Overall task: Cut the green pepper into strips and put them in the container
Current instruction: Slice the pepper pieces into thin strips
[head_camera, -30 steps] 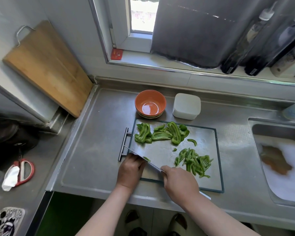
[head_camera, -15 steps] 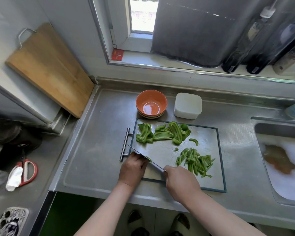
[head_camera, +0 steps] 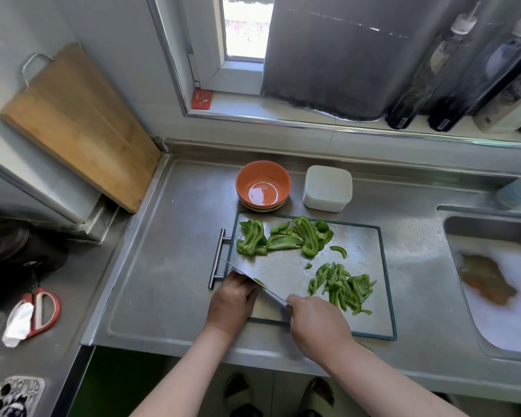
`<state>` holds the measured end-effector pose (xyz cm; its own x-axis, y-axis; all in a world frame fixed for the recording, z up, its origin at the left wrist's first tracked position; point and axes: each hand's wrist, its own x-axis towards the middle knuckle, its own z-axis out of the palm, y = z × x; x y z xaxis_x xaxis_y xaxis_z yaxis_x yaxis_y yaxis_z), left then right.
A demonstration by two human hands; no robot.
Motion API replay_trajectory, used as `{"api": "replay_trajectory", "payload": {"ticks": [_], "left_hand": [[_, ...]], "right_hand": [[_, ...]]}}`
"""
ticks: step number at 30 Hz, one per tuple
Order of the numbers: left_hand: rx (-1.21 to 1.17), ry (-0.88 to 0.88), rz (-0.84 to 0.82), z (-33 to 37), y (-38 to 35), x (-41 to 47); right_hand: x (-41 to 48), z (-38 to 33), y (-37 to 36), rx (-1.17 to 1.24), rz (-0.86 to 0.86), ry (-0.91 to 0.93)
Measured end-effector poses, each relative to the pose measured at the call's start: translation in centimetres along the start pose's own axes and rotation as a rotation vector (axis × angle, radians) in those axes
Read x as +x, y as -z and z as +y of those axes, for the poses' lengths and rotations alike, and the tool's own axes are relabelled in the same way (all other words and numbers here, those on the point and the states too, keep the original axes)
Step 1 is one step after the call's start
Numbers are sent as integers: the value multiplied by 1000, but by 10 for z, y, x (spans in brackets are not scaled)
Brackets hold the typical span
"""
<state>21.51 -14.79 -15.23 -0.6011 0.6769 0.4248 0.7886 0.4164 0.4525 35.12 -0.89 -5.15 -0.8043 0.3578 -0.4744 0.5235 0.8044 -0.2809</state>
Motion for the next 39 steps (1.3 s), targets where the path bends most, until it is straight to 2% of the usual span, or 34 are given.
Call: {"api": "replay_trajectory", "payload": {"ticks": [16, 26, 33, 37, 39], "left_hand": [[-54, 33, -42, -2, -3, -1], [-55, 150, -73, 8, 3, 4], [-158, 441, -202, 7, 9, 18], [-212, 528, -316, 5, 18, 25], [-165, 500, -353, 8, 18, 28]], "right_hand": [[15, 2, 3, 132, -102, -57], [8, 16, 9, 170, -119, -138], [-4, 26, 31, 97, -56, -112], [-3, 38, 58, 86, -3, -140], [-1, 44, 66, 123, 31, -165]]}}
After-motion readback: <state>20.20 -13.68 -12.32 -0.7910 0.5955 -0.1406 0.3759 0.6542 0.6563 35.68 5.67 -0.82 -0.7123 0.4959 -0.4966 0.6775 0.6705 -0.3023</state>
